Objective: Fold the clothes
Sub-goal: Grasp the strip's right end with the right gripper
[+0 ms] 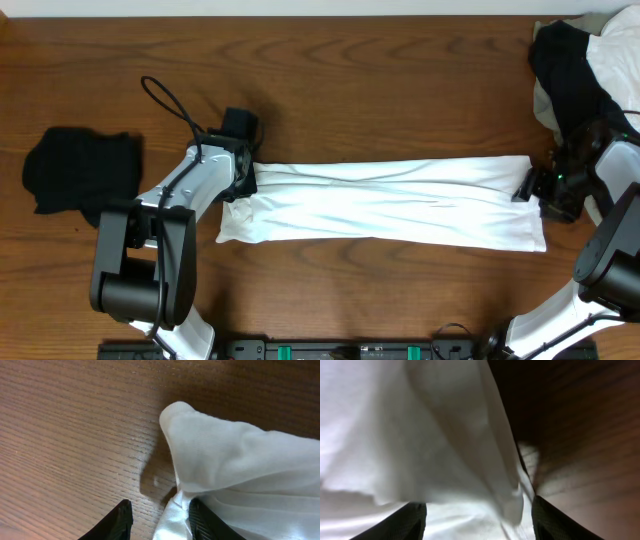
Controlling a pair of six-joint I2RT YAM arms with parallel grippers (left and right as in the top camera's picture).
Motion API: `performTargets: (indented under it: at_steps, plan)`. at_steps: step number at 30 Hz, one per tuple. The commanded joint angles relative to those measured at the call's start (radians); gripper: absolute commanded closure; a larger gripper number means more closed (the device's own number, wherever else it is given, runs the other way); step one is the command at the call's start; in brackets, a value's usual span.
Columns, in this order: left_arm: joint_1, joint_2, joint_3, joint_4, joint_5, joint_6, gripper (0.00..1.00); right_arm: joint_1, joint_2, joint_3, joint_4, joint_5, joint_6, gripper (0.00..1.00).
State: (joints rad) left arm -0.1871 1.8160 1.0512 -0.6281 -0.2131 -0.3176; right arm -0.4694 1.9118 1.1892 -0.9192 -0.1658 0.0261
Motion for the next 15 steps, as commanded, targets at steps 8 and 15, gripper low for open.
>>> performTargets:
  at_steps: [8, 15]
  plan:
    - [0.000, 0.027, -0.033, -0.007, 0.021, -0.002, 0.59, -0.004, -0.012, -0.052, 0.065, 0.034, -0.020, 0.33]
    - [0.000, 0.027, -0.033, -0.006, 0.021, -0.002, 0.60, -0.005, -0.012, -0.053, 0.091, 0.047, -0.021, 0.31]
